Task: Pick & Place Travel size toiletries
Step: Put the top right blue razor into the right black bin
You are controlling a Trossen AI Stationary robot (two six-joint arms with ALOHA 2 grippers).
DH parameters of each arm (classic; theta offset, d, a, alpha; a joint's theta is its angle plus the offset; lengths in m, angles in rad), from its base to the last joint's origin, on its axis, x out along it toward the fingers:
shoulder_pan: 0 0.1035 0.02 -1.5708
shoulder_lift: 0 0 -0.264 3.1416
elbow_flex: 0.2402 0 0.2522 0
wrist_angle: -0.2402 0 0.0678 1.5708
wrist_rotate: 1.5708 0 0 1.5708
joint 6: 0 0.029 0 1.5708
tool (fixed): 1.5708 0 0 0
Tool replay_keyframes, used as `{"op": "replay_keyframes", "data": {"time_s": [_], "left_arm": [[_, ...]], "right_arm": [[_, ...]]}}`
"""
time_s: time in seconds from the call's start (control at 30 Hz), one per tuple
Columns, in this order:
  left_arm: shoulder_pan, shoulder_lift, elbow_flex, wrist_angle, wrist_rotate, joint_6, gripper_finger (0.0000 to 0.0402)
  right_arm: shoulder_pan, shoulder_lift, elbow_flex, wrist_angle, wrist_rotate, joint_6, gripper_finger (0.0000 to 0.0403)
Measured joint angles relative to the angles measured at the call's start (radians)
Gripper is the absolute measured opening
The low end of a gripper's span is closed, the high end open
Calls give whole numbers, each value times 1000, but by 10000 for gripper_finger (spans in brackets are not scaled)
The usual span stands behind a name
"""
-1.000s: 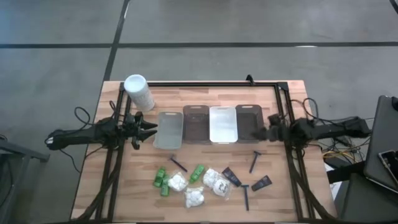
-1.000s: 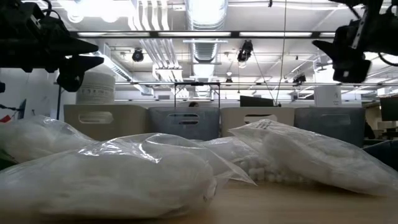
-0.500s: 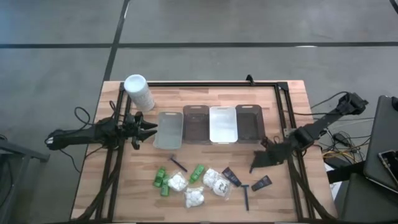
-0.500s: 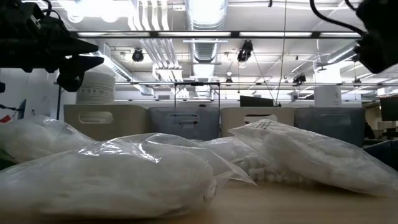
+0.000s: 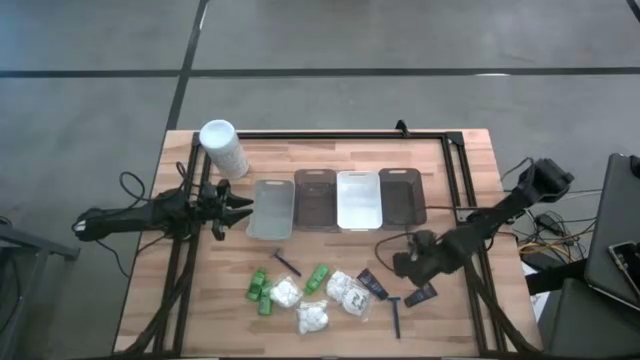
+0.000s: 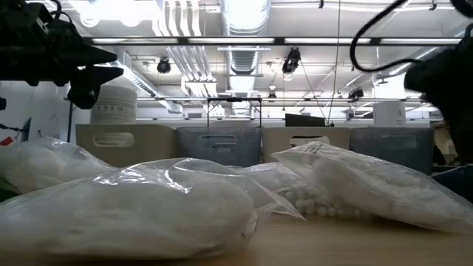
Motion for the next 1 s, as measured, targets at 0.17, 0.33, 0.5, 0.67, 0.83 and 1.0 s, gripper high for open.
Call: {"op": "replay_keyframes", "data": {"time_s": [0.17,0.33,0.5,0.67,0.83,1.0], "left_arm": [[0,0,0,0,0,0,161],[0,0,0,-1,0,0,161],[0,0,0,-1,0,0,161],[0,0,0,-1,0,0,161],[0,0,0,-1,0,0,161],[0,0,0,-1,0,0,161]], "right_arm": [[-15,97,1,21,0,53,363],[-35,125,5,22,-4,68,363],[-66,125,5,21,-18,62,363],[-86,141,34,-21,-12,49,363],[-95,165,52,-34,33,33,342],[-98,196,61,-43,28,37,294]]}}
